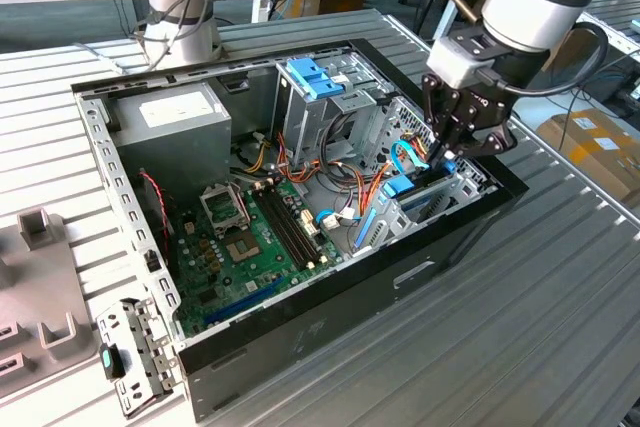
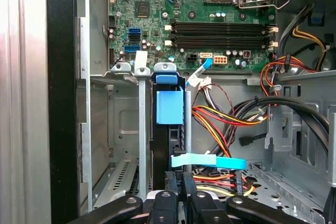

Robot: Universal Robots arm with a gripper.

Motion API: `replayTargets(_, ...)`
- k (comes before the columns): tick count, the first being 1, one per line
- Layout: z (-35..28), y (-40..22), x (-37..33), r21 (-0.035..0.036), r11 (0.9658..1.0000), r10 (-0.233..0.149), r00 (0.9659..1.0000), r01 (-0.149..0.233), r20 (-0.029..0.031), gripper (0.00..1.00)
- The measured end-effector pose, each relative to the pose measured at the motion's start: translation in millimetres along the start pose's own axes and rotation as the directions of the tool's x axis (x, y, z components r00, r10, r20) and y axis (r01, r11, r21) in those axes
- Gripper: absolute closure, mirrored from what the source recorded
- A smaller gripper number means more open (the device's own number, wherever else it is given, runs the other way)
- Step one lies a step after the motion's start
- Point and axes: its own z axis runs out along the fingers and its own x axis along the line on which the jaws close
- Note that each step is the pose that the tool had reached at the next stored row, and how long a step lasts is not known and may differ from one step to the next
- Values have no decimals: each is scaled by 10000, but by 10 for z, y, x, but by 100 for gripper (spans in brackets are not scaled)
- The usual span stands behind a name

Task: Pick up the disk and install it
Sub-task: 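Insert the second disk wire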

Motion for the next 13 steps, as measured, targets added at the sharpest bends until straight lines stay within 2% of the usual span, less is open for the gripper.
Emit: replayTargets(13, 79, 2, 2, -7, 10000, 1, 10000, -1, -2, 84)
